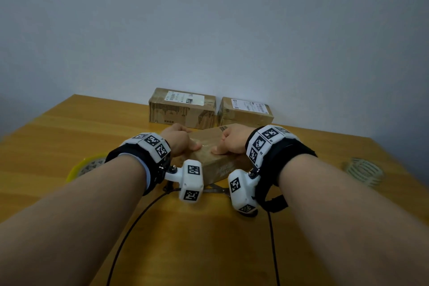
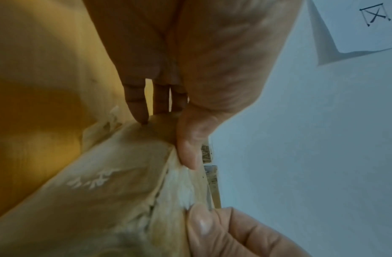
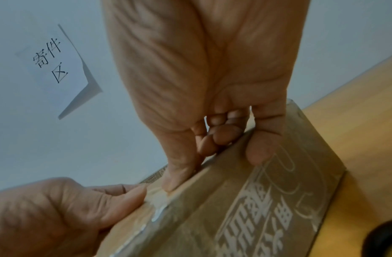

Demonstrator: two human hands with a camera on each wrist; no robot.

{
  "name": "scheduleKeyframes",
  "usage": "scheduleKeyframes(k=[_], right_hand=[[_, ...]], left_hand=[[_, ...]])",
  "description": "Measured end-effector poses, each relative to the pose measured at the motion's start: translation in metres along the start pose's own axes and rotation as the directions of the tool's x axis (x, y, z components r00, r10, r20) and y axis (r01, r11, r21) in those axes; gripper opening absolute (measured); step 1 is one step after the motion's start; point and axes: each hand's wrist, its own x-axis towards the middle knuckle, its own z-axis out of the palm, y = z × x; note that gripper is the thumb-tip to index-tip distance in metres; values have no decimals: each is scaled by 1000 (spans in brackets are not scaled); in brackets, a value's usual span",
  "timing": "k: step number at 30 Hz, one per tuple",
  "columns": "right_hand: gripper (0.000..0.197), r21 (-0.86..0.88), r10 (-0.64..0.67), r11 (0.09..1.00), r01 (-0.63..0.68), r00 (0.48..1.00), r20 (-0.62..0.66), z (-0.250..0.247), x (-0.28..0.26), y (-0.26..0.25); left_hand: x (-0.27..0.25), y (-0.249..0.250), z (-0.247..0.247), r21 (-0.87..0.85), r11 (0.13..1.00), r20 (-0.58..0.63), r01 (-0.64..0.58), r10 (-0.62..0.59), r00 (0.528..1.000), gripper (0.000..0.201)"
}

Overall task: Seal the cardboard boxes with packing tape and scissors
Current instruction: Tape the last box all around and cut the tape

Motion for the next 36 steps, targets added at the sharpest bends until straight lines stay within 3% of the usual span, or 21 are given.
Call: scheduleKeyframes(k=[4,11,17,19,21,25,31,36], right_hand=[[79,-160,31,987,-32,999,-11,1,-3,-10],[82,-152,58,987,-60,998,-16,6,-6,-15],[83,-137,88,986,-93,995,-42,10,-9,-18],[80,-130,87,987,-94,995,-55,12,-8,-18],[70,-121,69,990,-74,997,-43,12,-11,-20],[44,-144,49,989,-45,999,23,9,-12,-20],[47,-27,66,998,-64,992,111,1,-10,-7],[30,-97,27,995,-19,997,78,4,-10,-5]], left_hand=[[-2,0,0,-47,999,-28,-22,20,999,40],[-14,7,-7,-2,999,-36,40,-40,999,13],[-11,-3,-13,7,1000,-20,-3,3,1000,22],[-7,-6,-15,-19,999,-1,-42,42,999,31],[-12,-5,-12,-4,1000,1,-3,3,1000,40],[-19,1,-2,221,974,-23,58,-55,998,72],[-23,16,8,310,950,-67,48,-28,997,62],[-17,7,0,185,982,-66,44,-32,997,58]])
